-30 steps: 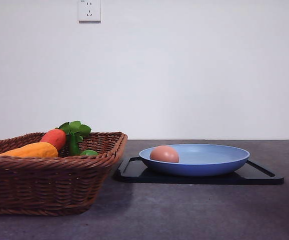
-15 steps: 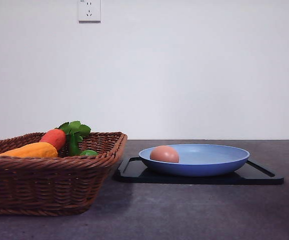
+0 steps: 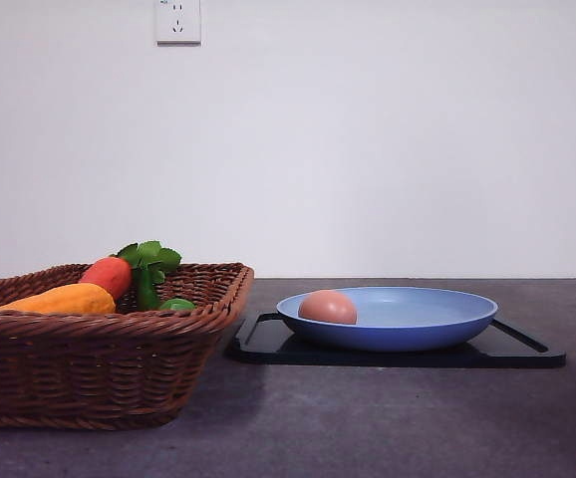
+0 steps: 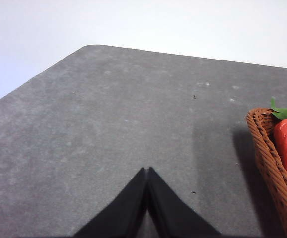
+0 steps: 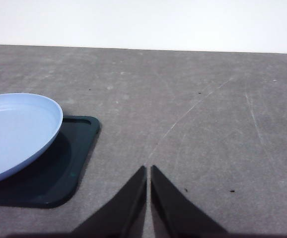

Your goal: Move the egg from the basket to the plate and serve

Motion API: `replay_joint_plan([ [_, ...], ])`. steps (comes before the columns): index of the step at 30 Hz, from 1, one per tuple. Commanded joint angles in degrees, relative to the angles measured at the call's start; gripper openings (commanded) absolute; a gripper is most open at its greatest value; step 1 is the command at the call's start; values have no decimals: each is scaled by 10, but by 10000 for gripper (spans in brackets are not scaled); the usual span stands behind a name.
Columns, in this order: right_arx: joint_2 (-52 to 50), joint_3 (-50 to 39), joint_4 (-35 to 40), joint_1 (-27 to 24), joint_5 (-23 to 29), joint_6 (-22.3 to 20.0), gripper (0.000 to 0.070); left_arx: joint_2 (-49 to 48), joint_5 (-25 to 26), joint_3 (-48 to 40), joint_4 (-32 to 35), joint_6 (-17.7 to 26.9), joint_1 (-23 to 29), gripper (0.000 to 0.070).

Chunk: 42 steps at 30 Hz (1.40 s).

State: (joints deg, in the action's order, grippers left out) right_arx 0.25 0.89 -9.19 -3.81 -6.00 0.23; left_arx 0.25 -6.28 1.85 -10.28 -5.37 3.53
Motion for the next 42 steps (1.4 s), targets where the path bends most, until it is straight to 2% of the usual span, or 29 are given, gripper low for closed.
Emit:
replay_joint_plan([
  [1, 0, -3, 2, -1, 0, -2, 0, -1, -3, -12, -8, -3, 1, 0],
  [42, 0, -3, 2, -1, 0, -2, 0, -1, -3, -12, -8, -3, 1, 0],
])
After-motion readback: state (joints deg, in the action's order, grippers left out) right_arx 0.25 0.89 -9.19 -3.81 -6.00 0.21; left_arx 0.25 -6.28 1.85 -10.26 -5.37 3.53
